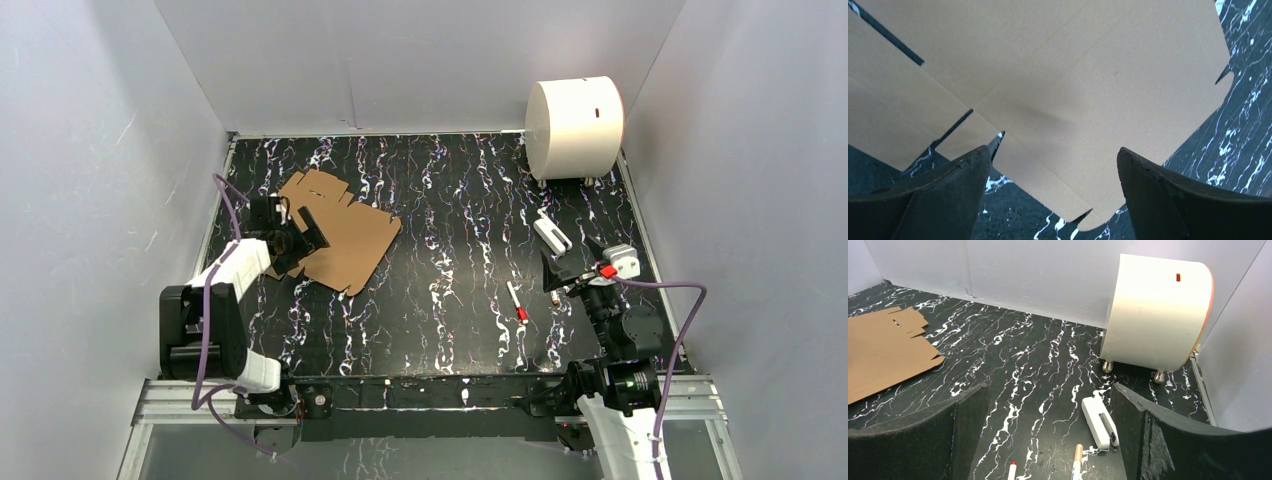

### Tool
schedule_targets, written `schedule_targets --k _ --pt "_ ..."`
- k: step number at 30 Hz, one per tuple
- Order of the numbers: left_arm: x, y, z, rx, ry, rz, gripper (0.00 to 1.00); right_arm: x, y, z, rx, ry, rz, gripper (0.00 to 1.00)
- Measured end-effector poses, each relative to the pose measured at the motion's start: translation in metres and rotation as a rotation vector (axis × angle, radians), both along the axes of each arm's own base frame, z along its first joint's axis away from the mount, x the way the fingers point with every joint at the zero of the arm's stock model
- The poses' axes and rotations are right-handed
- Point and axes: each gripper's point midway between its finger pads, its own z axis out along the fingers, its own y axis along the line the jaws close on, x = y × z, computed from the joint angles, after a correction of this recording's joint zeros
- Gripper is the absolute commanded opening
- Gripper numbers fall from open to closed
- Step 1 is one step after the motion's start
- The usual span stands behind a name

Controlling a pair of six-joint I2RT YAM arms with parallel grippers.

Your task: Fold the paper box

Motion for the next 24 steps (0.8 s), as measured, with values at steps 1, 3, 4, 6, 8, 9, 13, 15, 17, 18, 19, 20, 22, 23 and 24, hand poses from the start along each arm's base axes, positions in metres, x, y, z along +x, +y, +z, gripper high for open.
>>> schedule_targets --k 1,3,4,6,8,9,13,15,17,18,19,20,22,23,24 --pt "0.003 0.001 0.0 0.003 0.001 0.002 0.94 0.0 0.0 0.001 0.0 -0.003 0.0 0.98" --pt "0.015 0.006 0.003 0.028 -0.01 0.015 0.94 -0.001 0.0 0.002 0.001 -0.011 0.001 0.98" --pt "0.021 0.009 0.006 0.042 -0.018 0.021 0.94 -0.002 0.0 0.003 0.002 -0.014 0.001 0.99" --pt "0.04 0.017 0.014 0.078 -0.046 0.041 0.94 -0.002 0.0 0.004 0.002 -0.018 0.003 0.99" --pt "0.063 0.027 0.022 0.111 -0.084 0.066 0.95 -0.003 0.001 0.004 0.0 -0.021 0.005 0.99" --pt "0.076 0.033 0.025 0.128 -0.1 0.079 0.95 -0.003 0.001 0.005 0.0 -0.022 0.005 0.99" --pt "0.114 0.057 0.027 0.172 -0.128 0.127 0.95 -0.003 0.001 0.005 -0.004 -0.027 0.006 0.99" --pt "0.131 0.069 0.023 0.184 -0.13 0.146 0.95 -0.004 0.001 0.006 -0.007 -0.031 0.006 0.99" --pt "0.143 0.076 0.016 0.193 -0.124 0.149 0.94 -0.004 0.001 0.006 -0.01 -0.033 0.009 0.99" --pt "0.148 0.079 0.012 0.196 -0.118 0.151 0.94 -0.004 0.002 0.006 -0.012 -0.035 0.011 0.98" --pt "0.153 0.083 0.008 0.201 -0.111 0.15 0.94 -0.004 0.002 0.006 -0.013 -0.035 0.011 0.99" --pt "0.155 0.084 0.003 0.203 -0.104 0.147 0.94 -0.005 0.002 0.006 -0.014 -0.036 0.012 0.99" --pt "0.16 0.085 -0.005 0.209 -0.088 0.133 0.94 -0.005 0.002 0.006 -0.016 -0.036 0.014 0.99" --pt "0.161 0.085 -0.009 0.21 -0.081 0.125 0.94 -0.005 0.002 0.006 -0.016 -0.037 0.014 0.99" --pt "0.161 0.085 -0.012 0.213 -0.075 0.118 0.94 -0.005 0.002 0.006 -0.016 -0.037 0.014 0.99"
